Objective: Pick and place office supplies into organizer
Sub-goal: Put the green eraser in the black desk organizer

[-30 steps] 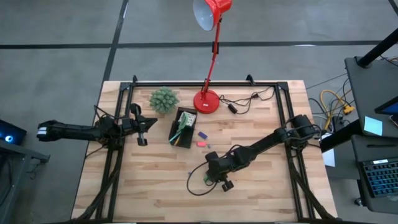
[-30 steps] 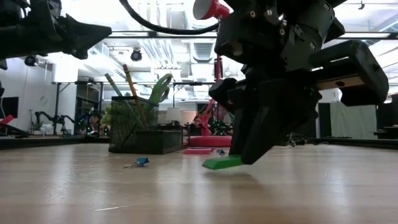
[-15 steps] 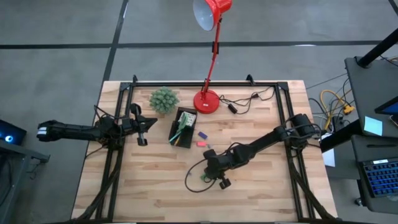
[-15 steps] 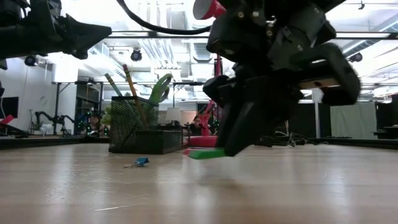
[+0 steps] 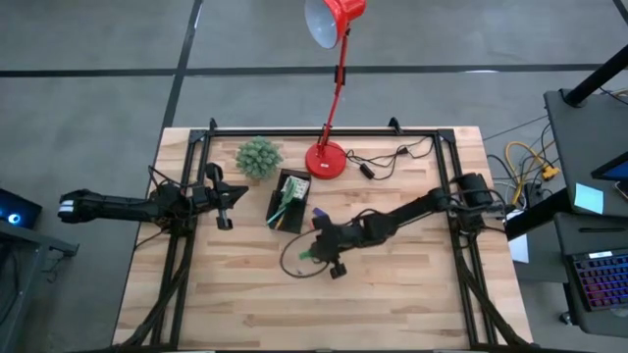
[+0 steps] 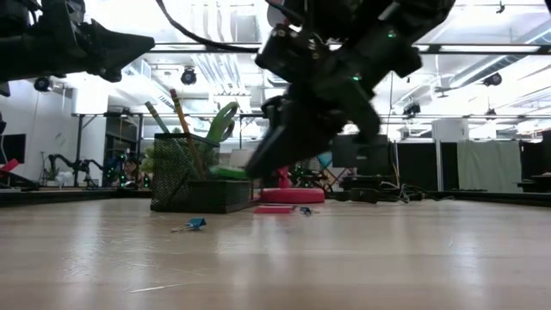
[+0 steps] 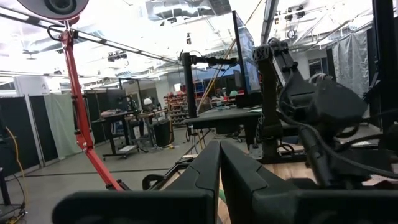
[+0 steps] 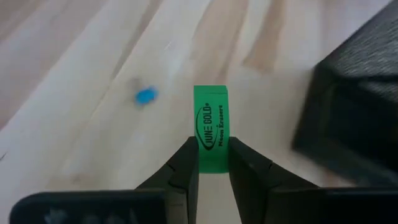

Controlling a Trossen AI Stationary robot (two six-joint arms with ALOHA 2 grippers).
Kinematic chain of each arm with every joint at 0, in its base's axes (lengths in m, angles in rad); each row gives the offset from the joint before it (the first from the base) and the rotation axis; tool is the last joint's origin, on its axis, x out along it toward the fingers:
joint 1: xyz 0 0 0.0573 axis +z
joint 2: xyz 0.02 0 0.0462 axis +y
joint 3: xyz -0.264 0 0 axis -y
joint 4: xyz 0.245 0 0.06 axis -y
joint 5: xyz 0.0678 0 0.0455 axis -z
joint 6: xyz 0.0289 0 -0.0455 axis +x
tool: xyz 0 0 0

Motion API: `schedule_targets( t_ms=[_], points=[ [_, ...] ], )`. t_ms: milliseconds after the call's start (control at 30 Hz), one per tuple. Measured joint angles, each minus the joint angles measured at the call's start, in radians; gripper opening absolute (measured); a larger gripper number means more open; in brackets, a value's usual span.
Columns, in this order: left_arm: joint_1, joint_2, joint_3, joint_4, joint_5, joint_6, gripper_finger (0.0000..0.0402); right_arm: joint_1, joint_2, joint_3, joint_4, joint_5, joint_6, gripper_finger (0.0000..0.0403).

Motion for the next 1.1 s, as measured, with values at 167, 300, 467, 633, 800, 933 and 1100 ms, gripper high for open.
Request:
schedule_targets(
  t_ms=[167,300,467,633,800,933,1100],
  points=[
    [0.0,0.0,0.0,0.0,0.0,0.0,0.0,-0.052,0.0,0.0,0.114,-0.001,0.002,0.0068],
    [0.0,0.0,0.0,0.0,0.0,0.0,0.0,-0.095,-0.001,0.0,0.171,0.0,0.017,0.0068],
    [0.0,0.0,0.0,0.0,0.0,0.0,0.0,-0.154,-0.001,0.0,0.184,0.0,0.098,0.0068],
    [0.0,0.0,0.0,0.0,0.0,0.0,0.0,-0.21,-0.001,0.0,0.187,0.0,0.158,0.0068],
    [0.0,0.0,0.0,0.0,0.0,0.0,0.0,-0.253,-0.001,0.0,0.19,-0.001,0.231,0.0068],
    [0.0,0.0,0.0,0.0,0.0,0.001,0.0,-0.274,-0.001,0.0,0.19,-0.002,0.271,0.0068],
    [0.0,-0.001,0.0,0.0,0.0,0.001,0.0,-0.276,-0.001,0.0,0.188,-0.004,0.278,0.0068]
  ],
)
